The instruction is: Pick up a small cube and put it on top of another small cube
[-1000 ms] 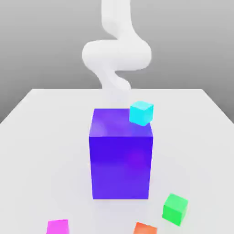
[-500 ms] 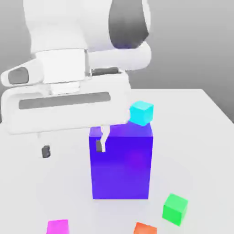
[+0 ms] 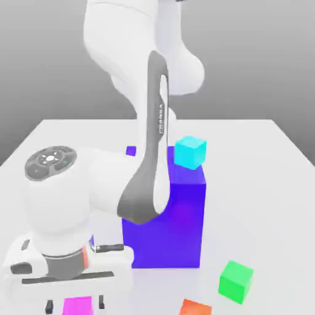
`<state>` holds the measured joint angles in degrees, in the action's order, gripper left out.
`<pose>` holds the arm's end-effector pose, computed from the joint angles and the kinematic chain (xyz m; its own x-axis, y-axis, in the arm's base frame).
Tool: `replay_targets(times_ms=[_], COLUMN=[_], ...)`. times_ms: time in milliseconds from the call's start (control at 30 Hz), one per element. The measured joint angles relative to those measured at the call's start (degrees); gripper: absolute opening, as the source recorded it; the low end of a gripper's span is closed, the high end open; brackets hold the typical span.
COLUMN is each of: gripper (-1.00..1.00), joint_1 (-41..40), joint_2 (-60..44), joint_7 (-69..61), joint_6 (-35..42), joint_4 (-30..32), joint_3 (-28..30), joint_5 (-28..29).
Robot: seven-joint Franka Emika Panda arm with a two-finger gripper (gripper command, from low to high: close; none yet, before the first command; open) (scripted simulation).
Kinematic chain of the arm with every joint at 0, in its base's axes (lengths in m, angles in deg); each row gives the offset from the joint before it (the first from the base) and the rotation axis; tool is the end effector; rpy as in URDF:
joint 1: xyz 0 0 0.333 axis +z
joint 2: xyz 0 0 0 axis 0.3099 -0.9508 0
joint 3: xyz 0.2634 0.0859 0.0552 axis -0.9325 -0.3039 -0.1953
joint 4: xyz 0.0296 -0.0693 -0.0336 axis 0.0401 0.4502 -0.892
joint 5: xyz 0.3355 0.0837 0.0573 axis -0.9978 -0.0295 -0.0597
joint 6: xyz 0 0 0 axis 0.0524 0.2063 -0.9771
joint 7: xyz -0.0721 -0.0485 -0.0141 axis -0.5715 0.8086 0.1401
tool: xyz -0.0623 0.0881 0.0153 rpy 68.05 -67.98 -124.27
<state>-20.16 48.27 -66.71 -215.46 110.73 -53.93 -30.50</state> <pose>0.4811 -0.1341 0.1407 0.7809 -0.6246 0.0009 -0.6246 -0.7809 0.0000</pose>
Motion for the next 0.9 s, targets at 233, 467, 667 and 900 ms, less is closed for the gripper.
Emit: replay_targets(times_ms=[233, 467, 667, 900], gripper=[-1.00, -1.00, -1.00, 1.00], joint_1=[0.54, 8.59, 18.10, 21.46], joint_2=[1.57, 13.60, 21.74, 16.29], joint_7=[0.53, 1.62, -0.27, -0.76], joint_6=[1.25, 7.16, 6.91, -0.03], joint_4=[0.38, 6.38, 14.01, 15.21], joint_3=[0.70, -0.70, -8.65, -11.51], joint_5=[0.74, 7.27, 13.59, 15.60])
